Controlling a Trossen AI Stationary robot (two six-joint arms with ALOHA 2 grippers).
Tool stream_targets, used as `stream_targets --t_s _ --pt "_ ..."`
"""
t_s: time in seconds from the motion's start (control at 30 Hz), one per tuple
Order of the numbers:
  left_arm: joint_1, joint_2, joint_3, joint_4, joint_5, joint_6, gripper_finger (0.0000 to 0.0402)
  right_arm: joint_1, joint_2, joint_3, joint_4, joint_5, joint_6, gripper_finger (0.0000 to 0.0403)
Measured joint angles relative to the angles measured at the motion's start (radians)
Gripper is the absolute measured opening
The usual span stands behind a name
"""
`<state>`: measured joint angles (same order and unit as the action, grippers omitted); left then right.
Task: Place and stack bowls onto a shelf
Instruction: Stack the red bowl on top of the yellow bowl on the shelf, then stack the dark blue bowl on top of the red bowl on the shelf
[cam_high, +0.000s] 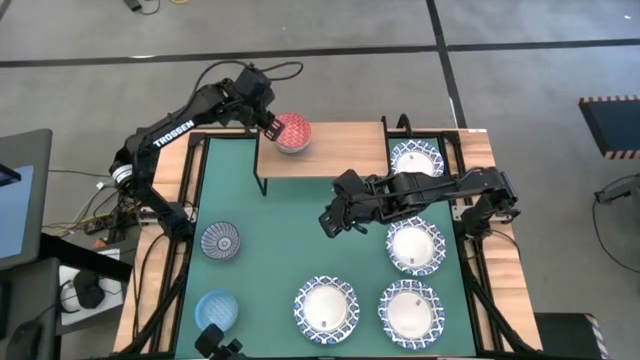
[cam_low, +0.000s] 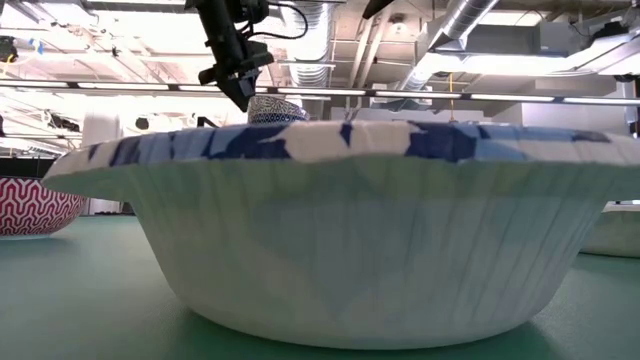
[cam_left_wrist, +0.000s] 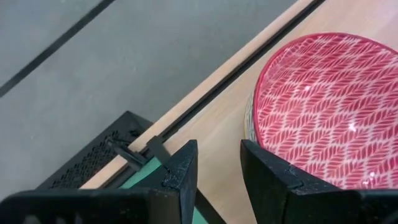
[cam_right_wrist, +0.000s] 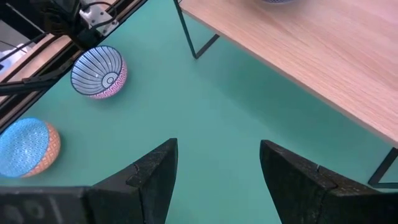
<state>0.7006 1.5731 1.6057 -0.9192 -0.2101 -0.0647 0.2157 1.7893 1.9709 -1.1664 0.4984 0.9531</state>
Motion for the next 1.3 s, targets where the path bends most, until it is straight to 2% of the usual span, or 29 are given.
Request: stream_targets --t_s 0.37,0.5,0.67,0.83,1.1,1.3 --pt "0.009 0.0 -0.036 -0.004 -0.005 0.002 0.0107 -0.009 0.0 0.0 0.0 0.0 -0.016 0.0254" --pt "0.017 -0.013 0.004 -0.003 -0.057 0.016 0.0107 -0.009 0.0 0.0 0.0 0.0 -0.017 0.0254" --pt "0.033 0.004 -0.003 -0.013 -0.127 0.02 0.0107 -0.009 0.0 0.0 0.0 0.0 -0.018 0.0254" --pt "0.044 0.038 -0.028 -0.017 -0.137 0.027 0.0107 -0.009 0.0 0.0 0.0 0.0 -0.014 0.0254" --pt "0.047 0.05 -0.042 -0.011 -0.22 0.063 0.0107 -0.009 0.0 0.001 0.0 0.0 -0.011 0.0254" --pt "0.066 0.05 -0.042 -0.074 -0.241 0.078 0.0107 -0.009 -0.001 0.001 0.0 0.0 -0.011 0.0254"
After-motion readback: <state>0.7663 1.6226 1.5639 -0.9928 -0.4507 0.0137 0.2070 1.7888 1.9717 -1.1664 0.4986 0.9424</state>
